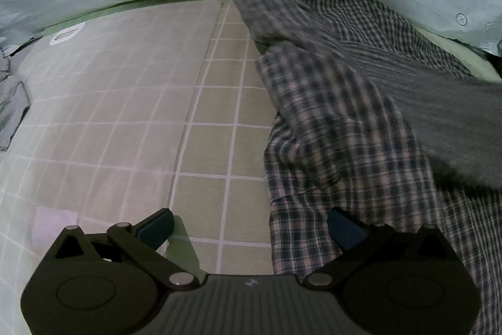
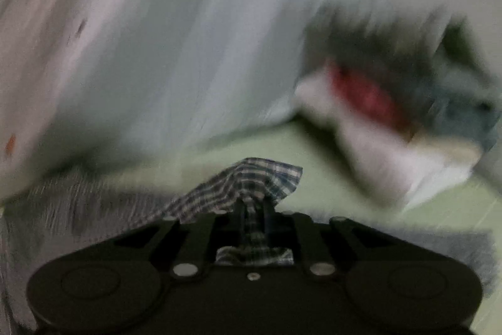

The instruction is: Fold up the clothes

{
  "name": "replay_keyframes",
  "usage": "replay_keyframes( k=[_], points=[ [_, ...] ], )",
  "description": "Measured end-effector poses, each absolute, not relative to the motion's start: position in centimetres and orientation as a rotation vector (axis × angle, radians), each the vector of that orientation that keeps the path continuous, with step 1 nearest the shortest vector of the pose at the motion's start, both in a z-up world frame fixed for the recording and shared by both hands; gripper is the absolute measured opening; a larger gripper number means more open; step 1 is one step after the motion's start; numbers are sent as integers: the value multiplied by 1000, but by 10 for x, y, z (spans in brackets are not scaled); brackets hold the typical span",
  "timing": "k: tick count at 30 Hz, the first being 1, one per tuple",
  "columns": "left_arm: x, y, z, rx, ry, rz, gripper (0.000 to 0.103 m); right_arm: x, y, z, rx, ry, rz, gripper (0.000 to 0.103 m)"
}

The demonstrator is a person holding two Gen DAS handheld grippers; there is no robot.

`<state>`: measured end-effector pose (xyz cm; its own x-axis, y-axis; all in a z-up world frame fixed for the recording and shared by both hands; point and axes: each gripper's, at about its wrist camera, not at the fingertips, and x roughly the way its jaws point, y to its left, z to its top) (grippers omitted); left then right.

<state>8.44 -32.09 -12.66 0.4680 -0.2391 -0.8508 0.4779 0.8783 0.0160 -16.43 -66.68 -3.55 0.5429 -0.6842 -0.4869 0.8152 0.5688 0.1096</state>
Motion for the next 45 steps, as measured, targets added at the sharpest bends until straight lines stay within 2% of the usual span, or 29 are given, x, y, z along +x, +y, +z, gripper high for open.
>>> replay_keyframes(
  k=[2, 7, 11, 16, 19, 22, 30, 31, 32, 33, 38, 42, 44, 45],
  points=[
    [84, -320, -126, 267, 990, -447, 103, -170, -678, -24, 323, 362, -1011, 11],
    [86, -321, -126, 265, 1000, -445, 103, -165, -718, -58, 366, 555, -1035, 13],
    [99, -321, -120, 236, 1055, -462, 103, -166, -708, -72, 369, 585, -1022, 14],
    [125, -315, -101, 90, 1023, -522, 101, -172, -709, -86, 420, 615, -1038, 15],
    [152, -328, -95, 40, 996, -559, 91, -172, -715, -91, 426, 627, -1043, 18],
    [181, -344, -93, -16, 975, -593, 73, -169, -717, -94, 428, 640, -1052, 19],
    [261, -387, -111, -270, 994, -632, 73, -164, -727, -105, 458, 679, -1067, 19],
    [270, -392, -114, -291, 1000, -632, 55, -164, -729, -106, 460, 681, -1067, 19],
    [278, -396, -117, -299, 1009, -627, 16, -163, -730, -106, 460, 683, -1070, 19],
    [284, -400, -118, -296, 1011, -625, 3, -162, -731, -105, 459, 684, -1071, 19],
    [309, -422, -113, -223, 979, -626, 4, -158, -735, -100, 424, 674, -1109, 10],
    [319, -431, -124, -170, 1019, -567, 4, -160, -741, -102, 440, 693, -1116, 9],
    [313, -431, -123, -138, 998, -564, 11, -162, -743, -105, 463, 701, -1112, 11],
    [310, -431, -121, -123, 990, -557, 15, -163, -742, -106, 472, 698, -1111, 20]
  ],
)
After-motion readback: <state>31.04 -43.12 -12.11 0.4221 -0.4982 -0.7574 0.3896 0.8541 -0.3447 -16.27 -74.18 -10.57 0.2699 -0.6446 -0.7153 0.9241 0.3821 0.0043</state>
